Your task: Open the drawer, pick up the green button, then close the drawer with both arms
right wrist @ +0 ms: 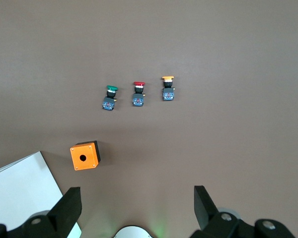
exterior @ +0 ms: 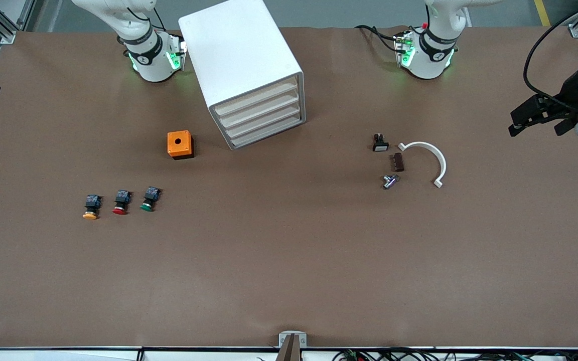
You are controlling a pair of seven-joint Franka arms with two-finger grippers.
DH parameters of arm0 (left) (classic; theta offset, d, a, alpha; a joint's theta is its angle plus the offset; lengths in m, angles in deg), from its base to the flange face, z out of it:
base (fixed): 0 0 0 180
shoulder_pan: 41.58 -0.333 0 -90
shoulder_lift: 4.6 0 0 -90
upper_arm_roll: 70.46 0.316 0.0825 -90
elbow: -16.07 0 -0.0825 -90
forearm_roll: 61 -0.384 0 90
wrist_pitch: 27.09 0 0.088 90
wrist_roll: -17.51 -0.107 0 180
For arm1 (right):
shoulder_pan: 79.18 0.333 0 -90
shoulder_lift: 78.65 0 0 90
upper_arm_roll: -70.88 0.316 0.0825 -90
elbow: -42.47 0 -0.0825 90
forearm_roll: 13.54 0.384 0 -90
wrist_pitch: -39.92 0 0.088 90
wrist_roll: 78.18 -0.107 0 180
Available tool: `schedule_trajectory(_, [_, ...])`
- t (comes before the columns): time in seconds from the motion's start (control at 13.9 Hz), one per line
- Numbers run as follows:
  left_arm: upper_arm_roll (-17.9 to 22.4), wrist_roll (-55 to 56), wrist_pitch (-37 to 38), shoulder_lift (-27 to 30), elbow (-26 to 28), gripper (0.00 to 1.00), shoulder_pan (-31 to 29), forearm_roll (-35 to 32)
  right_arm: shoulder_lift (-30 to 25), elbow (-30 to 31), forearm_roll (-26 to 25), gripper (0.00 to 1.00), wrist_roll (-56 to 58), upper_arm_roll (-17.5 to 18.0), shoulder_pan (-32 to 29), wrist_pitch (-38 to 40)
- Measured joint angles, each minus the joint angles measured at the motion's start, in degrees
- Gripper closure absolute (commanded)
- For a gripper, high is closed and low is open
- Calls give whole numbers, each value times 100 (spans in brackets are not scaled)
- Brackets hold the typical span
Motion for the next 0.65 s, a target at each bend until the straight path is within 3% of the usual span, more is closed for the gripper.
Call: schedule_trajectory(0.65, [-23, -25, 364, -69, -1, 0, 10, -39, -29, 5, 0, 0, 7, 2, 2, 0])
